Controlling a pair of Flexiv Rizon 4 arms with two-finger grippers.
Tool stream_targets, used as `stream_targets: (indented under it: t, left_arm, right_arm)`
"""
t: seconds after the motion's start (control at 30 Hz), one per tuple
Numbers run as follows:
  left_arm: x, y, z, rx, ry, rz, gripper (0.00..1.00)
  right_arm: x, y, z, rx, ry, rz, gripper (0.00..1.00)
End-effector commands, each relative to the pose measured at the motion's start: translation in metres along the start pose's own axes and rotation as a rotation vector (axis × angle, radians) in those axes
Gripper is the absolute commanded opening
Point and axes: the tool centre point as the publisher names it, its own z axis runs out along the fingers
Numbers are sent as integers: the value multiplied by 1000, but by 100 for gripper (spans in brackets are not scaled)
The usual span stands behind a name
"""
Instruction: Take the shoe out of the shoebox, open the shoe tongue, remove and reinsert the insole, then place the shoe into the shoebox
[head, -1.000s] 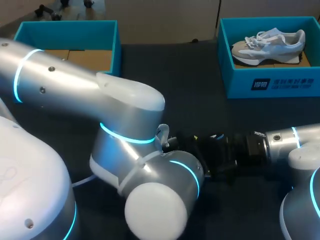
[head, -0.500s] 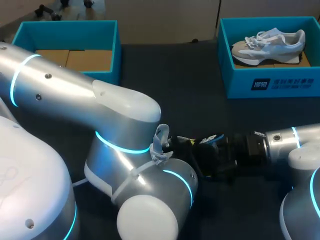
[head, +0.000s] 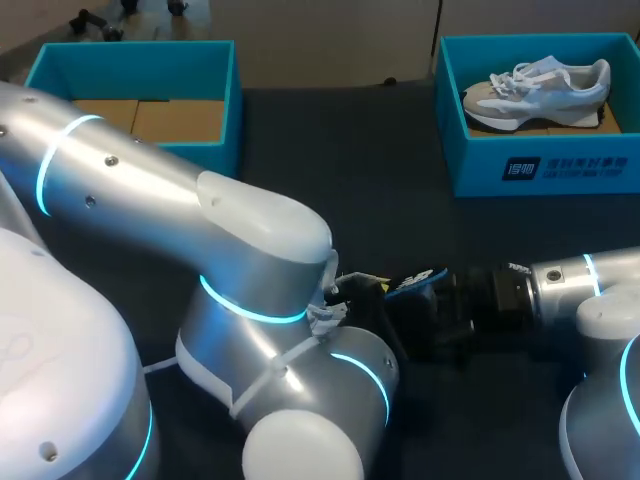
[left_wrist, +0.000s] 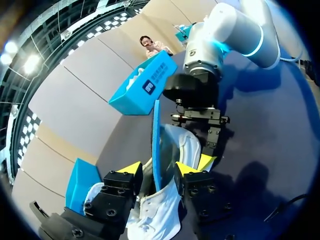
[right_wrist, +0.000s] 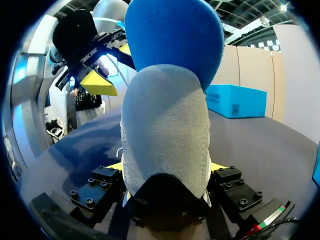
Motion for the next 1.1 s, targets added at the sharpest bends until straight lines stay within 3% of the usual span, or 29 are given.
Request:
stream_targets:
  t: [0.03,1.1]
  left_arm:
    - [8,-1,8,0,-27,-8,43]
    - [-6,-6,34,18,-25,-25,42]
  right_arm:
    - [0,1,2,3,-2,0,0]
    - [0,1,2,3,-2,0,0]
